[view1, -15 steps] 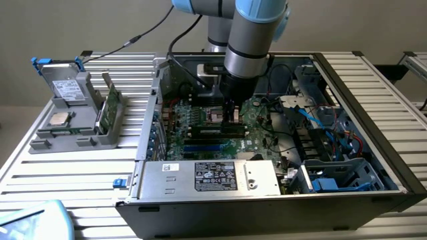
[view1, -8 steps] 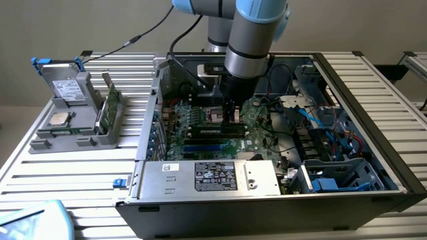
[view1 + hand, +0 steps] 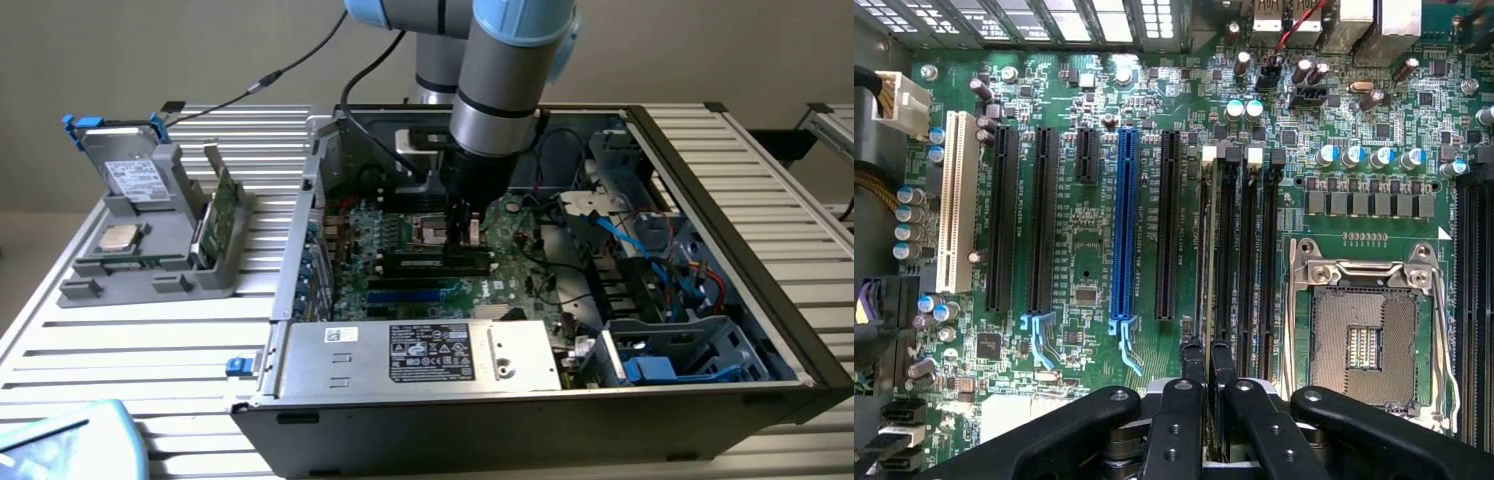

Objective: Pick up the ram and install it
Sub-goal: 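Insert the ram into the slot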

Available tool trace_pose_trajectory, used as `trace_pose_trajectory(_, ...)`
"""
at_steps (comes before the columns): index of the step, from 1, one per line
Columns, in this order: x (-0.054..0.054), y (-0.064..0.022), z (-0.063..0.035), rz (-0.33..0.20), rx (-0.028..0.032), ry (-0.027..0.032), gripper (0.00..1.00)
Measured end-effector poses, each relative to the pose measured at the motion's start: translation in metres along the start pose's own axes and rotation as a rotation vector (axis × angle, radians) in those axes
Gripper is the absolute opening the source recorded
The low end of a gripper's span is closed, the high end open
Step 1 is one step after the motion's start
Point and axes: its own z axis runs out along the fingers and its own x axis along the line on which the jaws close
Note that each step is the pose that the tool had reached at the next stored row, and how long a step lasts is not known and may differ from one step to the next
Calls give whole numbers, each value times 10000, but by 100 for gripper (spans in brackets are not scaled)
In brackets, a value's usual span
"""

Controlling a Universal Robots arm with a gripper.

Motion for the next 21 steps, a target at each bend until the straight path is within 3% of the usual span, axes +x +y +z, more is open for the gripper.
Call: trace_pose_trajectory(21, 0, -3, -8, -13, -14, 1, 14)
